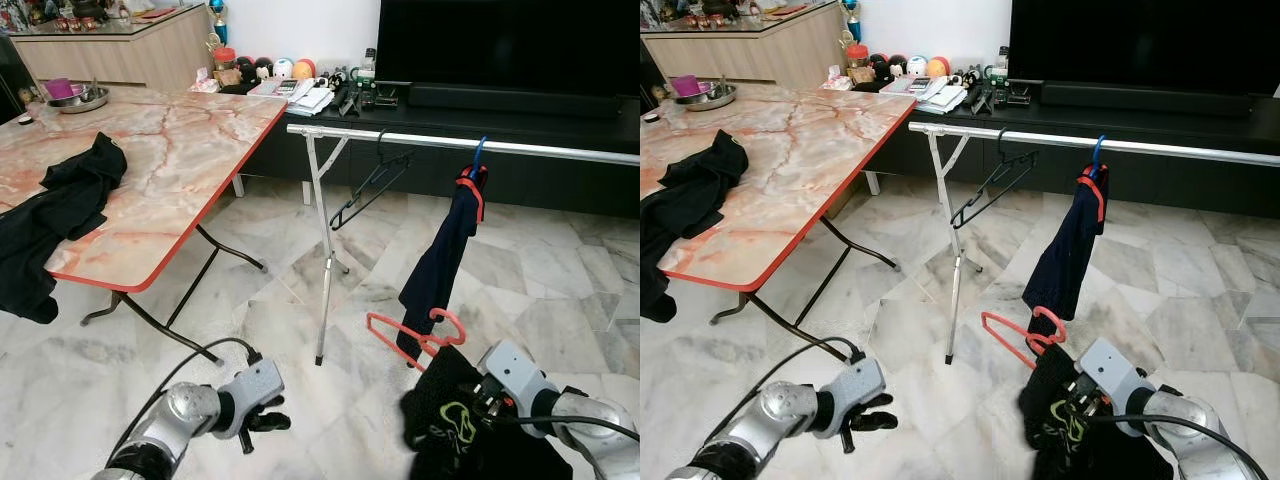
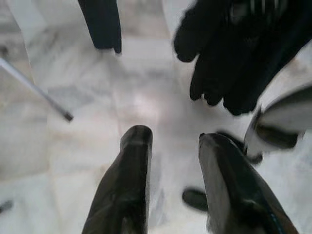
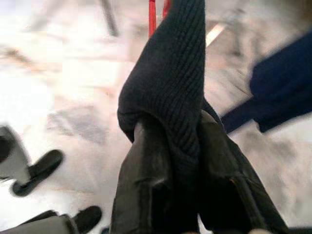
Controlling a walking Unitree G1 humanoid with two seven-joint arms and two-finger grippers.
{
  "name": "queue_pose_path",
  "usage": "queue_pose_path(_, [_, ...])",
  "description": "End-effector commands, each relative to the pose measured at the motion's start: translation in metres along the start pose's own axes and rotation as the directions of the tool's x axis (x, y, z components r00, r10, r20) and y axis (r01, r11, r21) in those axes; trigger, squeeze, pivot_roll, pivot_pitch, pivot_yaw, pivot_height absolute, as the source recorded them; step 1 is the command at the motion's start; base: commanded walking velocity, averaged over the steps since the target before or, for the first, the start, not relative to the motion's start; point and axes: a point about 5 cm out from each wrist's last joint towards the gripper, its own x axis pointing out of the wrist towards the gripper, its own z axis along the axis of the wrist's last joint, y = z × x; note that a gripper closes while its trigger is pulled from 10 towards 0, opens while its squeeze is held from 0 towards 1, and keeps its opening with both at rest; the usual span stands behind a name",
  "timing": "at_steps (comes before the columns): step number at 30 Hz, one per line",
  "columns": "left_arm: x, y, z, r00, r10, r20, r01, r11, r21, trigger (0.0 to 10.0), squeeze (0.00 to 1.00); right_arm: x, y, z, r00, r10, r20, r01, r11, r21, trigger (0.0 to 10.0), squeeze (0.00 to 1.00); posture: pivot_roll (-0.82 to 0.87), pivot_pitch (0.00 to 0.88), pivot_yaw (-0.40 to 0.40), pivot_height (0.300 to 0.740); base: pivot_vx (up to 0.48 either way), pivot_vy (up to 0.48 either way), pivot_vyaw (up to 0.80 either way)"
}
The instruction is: Hang hanger
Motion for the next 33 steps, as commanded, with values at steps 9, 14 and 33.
queue_pose_path(9, [0.004,-0.008,0.036,0.973,-0.163,0.163,0.171,0.985,-0.038,10.0,1.0,0.011,0.028,-0.001,0.958,0.283,-0.05,-0.287,0.951,-0.116,10.0,0.0,-0.01,0.057,0.024,0.74,0.0,0.0,0.0])
queue_pose_path(14, [0.004,-0.013,0.04,0.966,-0.197,0.168,0.206,0.978,-0.034,10.0,1.0,0.016,0.031,0.002,0.951,0.307,-0.039,-0.309,0.941,-0.14,10.0,0.0,-0.01,0.056,0.024,0.74,0.0,0.0,0.0])
queue_pose_path(33, [0.016,-0.024,0.045,0.96,-0.264,0.094,0.263,0.965,0.024,10.0,0.0,0.014,0.045,0.025,0.876,0.48,0.047,-0.459,0.859,-0.225,10.0,0.0,-0.02,0.051,0.024,0.74,0.0,0.0,0.0])
